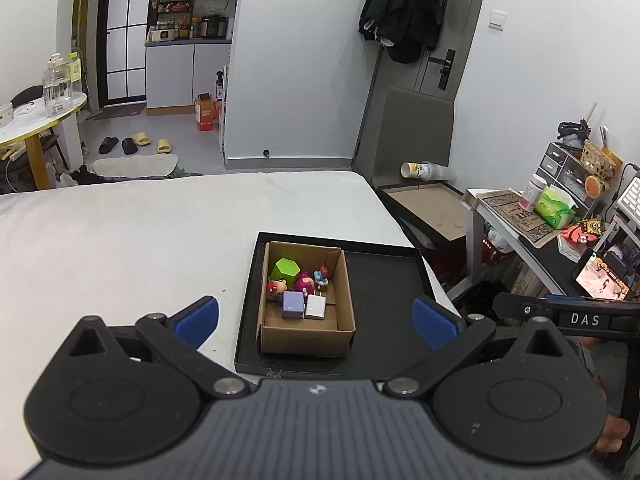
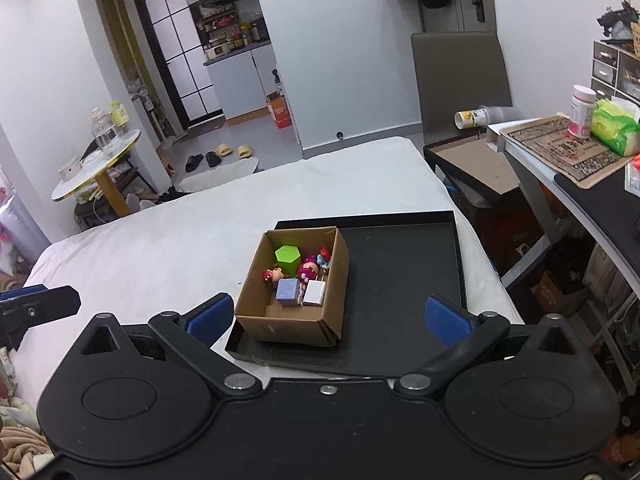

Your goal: Organize rigid objects

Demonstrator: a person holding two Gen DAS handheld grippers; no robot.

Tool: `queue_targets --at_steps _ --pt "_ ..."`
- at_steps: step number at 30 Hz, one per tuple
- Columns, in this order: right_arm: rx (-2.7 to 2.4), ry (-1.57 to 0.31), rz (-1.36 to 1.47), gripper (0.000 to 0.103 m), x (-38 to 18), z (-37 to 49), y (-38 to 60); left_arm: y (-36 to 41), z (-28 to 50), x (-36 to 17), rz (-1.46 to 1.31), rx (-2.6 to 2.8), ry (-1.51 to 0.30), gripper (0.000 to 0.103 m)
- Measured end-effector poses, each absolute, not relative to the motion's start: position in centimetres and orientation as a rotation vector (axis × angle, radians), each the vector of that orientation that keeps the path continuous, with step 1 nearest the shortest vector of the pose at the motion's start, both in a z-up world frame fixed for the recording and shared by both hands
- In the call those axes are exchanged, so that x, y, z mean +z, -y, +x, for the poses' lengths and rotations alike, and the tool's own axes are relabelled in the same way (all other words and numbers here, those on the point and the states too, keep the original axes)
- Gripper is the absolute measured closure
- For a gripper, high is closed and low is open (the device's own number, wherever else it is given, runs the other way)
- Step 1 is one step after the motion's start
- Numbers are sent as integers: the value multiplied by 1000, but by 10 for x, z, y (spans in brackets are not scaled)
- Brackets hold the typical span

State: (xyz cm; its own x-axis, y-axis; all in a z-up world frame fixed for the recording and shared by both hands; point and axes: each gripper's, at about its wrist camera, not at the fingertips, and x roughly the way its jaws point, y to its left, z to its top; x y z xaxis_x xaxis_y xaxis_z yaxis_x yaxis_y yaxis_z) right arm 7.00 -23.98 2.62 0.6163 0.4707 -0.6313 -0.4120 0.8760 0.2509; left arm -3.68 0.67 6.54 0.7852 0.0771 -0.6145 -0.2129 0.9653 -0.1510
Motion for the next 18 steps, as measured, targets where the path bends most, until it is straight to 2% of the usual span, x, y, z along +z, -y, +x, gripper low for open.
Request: queue_targets --at_steps 18 --pt "538 -784 86 0 21 73 238 -6 -38 63 -229 148 -655 1"
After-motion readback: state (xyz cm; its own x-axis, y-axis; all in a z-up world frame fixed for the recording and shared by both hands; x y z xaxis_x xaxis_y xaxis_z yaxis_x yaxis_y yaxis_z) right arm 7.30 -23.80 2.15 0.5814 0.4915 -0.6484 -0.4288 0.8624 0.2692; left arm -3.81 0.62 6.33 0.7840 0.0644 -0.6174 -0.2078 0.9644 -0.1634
